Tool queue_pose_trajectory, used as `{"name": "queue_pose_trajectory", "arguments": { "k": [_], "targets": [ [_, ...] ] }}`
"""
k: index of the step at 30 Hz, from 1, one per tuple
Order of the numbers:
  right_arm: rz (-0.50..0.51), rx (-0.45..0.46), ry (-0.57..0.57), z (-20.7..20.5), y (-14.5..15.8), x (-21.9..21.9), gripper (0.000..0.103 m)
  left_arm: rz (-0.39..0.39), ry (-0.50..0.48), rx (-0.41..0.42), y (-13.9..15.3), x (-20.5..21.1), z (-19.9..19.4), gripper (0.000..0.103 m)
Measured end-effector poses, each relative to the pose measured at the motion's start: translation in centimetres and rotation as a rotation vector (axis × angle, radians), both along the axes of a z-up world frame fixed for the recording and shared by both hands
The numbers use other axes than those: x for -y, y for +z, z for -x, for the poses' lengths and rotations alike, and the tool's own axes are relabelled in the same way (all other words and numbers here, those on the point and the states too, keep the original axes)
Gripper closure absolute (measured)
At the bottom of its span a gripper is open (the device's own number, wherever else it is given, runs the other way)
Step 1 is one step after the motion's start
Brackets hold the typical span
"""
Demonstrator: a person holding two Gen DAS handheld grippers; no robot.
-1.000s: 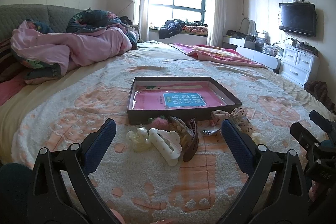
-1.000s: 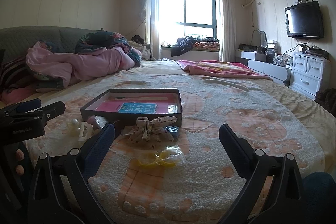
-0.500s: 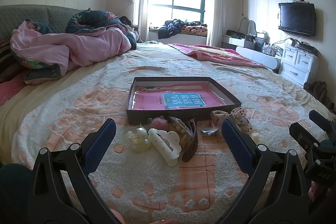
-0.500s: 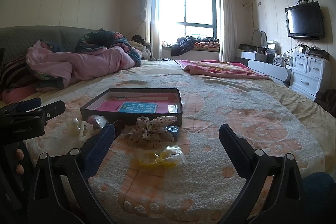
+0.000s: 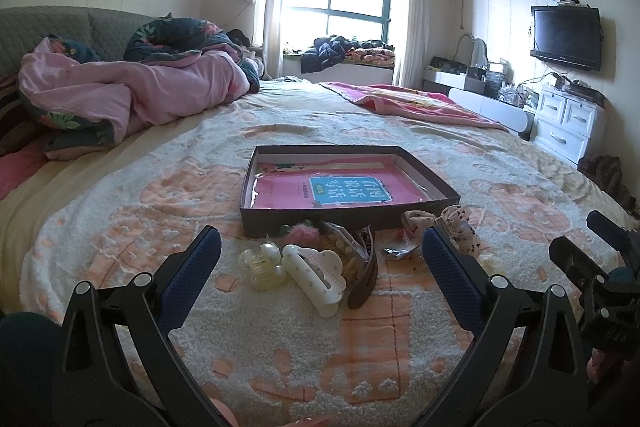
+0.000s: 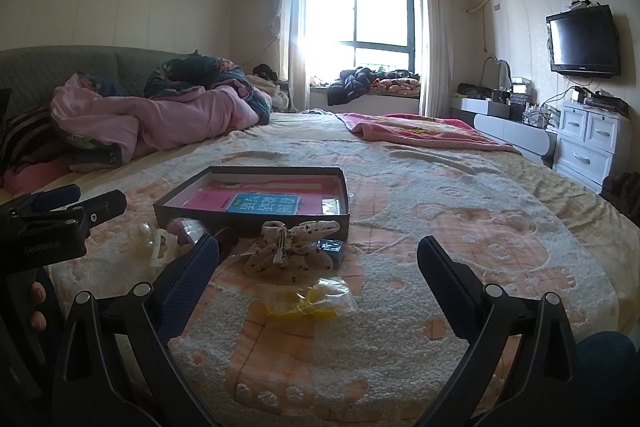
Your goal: Organize jewelry
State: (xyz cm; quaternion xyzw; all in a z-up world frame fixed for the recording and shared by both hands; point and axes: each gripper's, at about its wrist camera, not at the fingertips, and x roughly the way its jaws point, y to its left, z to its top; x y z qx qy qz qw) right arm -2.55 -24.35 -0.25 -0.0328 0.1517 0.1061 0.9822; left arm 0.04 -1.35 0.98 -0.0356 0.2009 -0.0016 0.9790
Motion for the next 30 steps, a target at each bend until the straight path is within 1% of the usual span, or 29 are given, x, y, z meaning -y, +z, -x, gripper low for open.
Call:
{"name": "queue_pose_trajectory", "arguments": {
  "k": [6, 7, 14, 22, 30],
  "targets": [
    [0.018, 0.001, 0.014, -0.1, -0.1, -0.2, 0.006, 0.006, 0.005, -0.001, 0.0, 0.0, -0.3, 0.011],
    [0.021, -0.001, 0.019, -0.1, -0.1, -0.3, 0.006, 0.010, 0.005, -0.003, -0.1, -0.7, -0.3, 0.011],
    [0.041, -0.010, 0.062, -0.8, -0.1, -1.1, 0.006, 0.022, 0.040, -0.014, -0.4, -2.1, -0.7, 0.011],
    [0.061, -0.053, 0.098, -2.8, -0.2, -2.5, 0.006, 0.062, 0.089, -0.067, -1.1, -4.7, -1.8, 0.011],
    [0.087, -0.108, 0.121, -5.0, -0.7, -3.6, 0.006, 0.093, 0.106, -0.178, -2.7, -6.6, -3.7, 0.011]
  ]
}}
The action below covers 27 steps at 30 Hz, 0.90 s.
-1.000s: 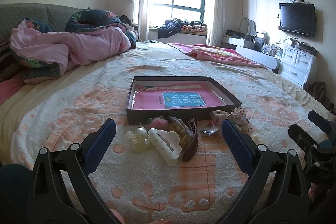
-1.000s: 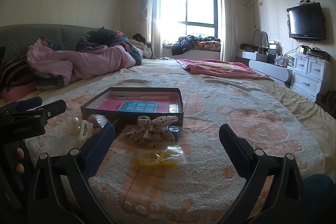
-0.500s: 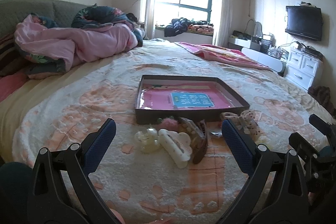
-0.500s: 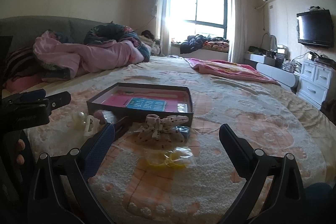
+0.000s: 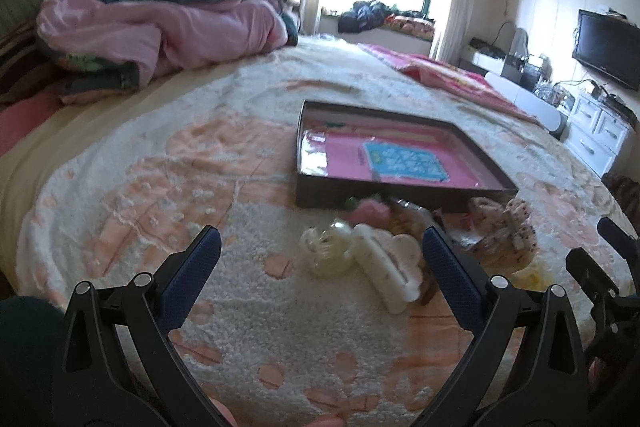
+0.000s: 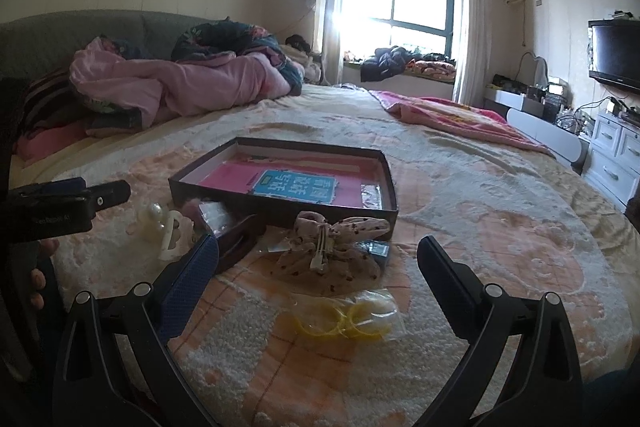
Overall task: Organize jewelry
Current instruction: 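Grasp the polka-dot bow clip with the right tool while the left grasps the clear ball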
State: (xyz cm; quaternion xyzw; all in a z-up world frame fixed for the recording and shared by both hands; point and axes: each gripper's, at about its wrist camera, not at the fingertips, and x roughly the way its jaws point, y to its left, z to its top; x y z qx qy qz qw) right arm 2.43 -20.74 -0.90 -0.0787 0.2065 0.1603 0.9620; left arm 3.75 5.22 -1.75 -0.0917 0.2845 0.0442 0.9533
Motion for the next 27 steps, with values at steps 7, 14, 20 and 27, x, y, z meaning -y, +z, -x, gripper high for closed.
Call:
{"name": "queue_pose_trajectory", "arguments": {
  "k": [7, 14, 20, 27],
  "targets": [
    [0.036, -0.027, 0.018, -2.0, -0.8, -1.1, 0.006, 0.039, 0.010, -0.034, -0.9, -1.1, -1.0, 0.011],
    [0.059, -0.078, -0.009, -4.8, -1.8, -1.6, 0.006, 0.123, -0.041, -0.076, -2.3, -2.0, -2.6, 0.011],
    [0.096, -0.129, -0.027, -6.8, -3.2, -1.7, 0.021, 0.178, -0.080, -0.109, -3.4, -2.0, -3.8, 0.016],
    [0.148, -0.166, -0.051, -8.8, -4.8, -2.5, 0.050, 0.202, -0.104, -0.116, -3.8, -1.9, -4.5, 0.030]
  ]
}}
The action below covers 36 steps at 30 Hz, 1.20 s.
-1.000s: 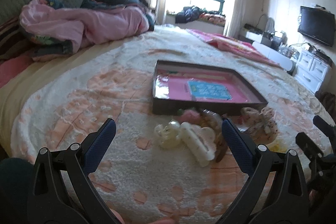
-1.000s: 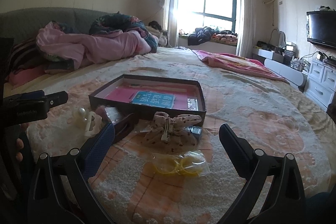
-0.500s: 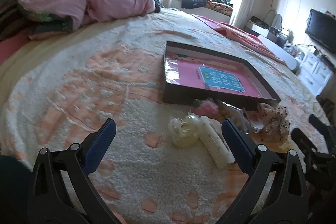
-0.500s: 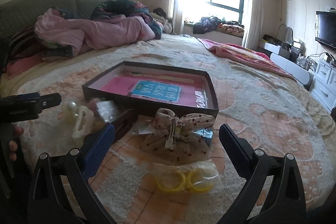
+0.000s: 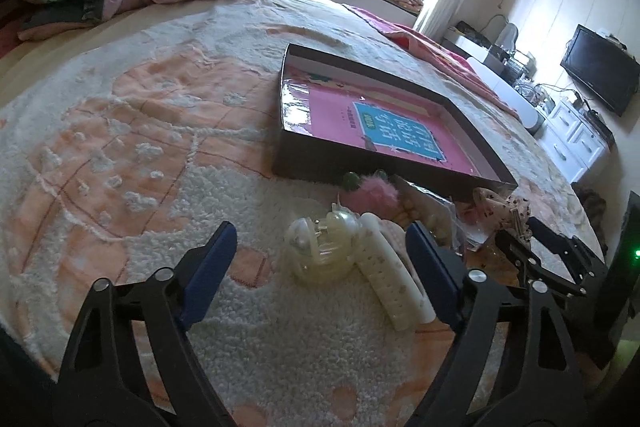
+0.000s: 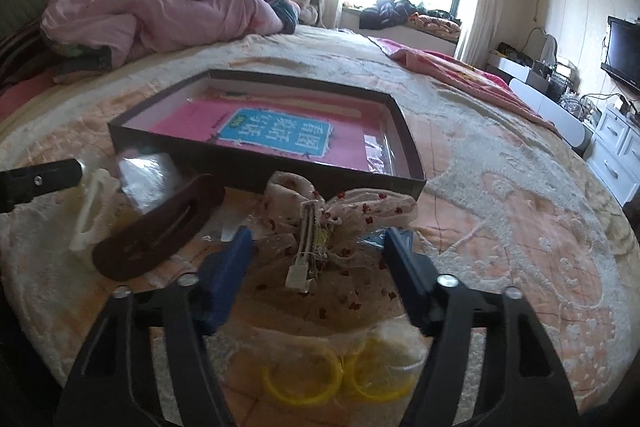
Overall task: Organize jewelry
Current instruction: 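Grasp the polka-dot bow clip with the right tool while the left grasps the clear ball, then lower the clear ball into the pink-lined box with the left tool while the right drops the bow there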
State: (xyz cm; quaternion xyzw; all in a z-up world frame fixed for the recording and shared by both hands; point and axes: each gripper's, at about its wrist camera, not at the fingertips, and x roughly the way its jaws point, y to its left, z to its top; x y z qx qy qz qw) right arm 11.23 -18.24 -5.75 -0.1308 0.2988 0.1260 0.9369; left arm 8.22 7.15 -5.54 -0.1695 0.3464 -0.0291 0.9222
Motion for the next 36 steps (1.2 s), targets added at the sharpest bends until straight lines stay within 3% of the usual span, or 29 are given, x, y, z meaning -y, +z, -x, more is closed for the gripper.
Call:
{"name": "queue_pose_trajectory", "arguments": {
  "k": [4, 13, 22, 36],
  "targets": [
    [0.006, 0.003, 0.011, -0.4, -0.4, -0.1, 0.070, 0.021, -0.012, -0.017, -0.4, 0.0, -0.6, 0.038],
    [-0.039, 0.020, 0.033, -0.3, 0.1, 0.4, 0.075, 0.062, -0.025, -0.019, -0.8, -0.4, -1.1, 0.070],
    [-0.072, 0.065, 0.034, 0.2, 1.3, 1.3, 0.076, 0.053, -0.013, 0.021, 0.7, -0.5, -0.4, 0.071],
    [-0.139, 0.091, -0.044, -0.7, 2.9, 4.5, 0.077, -0.040, -0.065, 0.087, 3.1, 2.1, -1.9, 0.071]
  ]
}}
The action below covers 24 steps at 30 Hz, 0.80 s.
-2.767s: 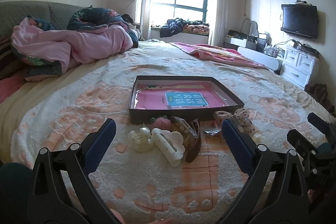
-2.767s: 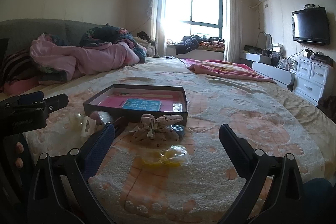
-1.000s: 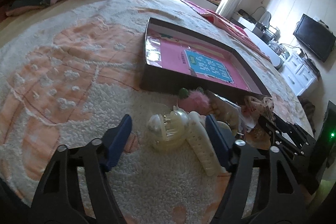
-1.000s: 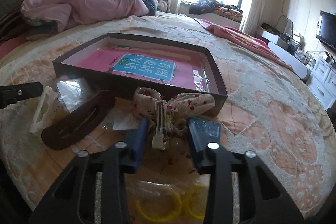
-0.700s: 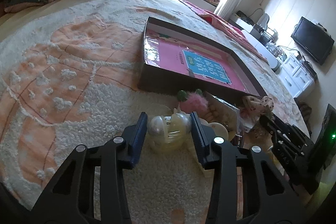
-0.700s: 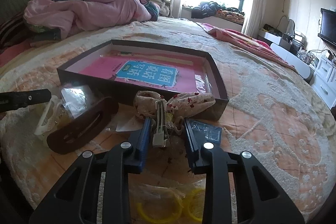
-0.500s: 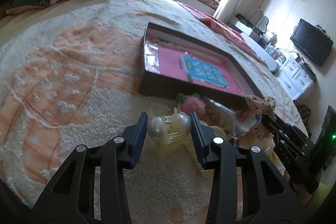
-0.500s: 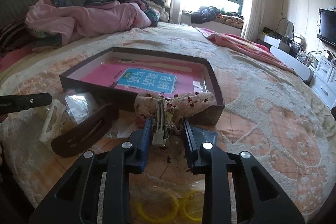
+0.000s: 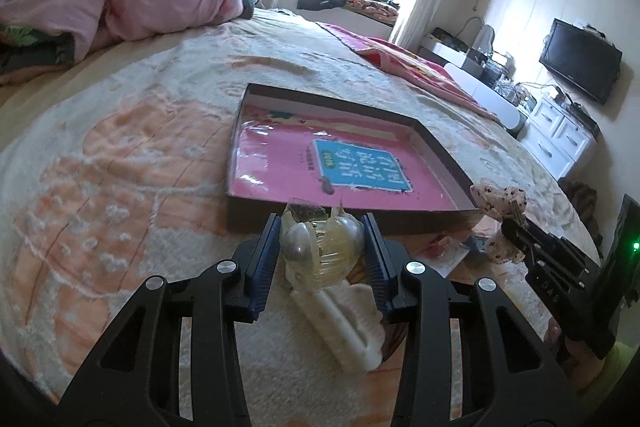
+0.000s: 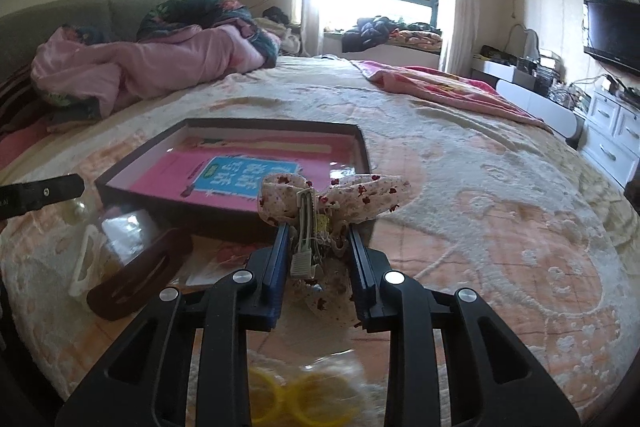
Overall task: Organize jewelry
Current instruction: 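Lower the clear ball into the pink-lined box with the left tool while the right drops the bow there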
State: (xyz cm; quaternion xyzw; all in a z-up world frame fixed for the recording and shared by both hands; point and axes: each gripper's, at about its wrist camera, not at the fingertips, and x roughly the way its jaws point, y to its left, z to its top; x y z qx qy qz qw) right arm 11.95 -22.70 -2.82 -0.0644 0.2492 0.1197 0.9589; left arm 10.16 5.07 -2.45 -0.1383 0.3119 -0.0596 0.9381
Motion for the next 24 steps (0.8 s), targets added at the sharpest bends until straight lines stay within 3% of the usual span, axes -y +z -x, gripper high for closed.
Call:
{"name": "queue_pose_trajectory", "arguments": {
  "k": [24],
  "targets": [
    [-0.049, 0.029, -0.023, -4.7, 3.5, 1.0, 0.077, -0.066, -0.043, 0.025, 1.6, 2.7, -7.8, 0.071]
  ]
}}
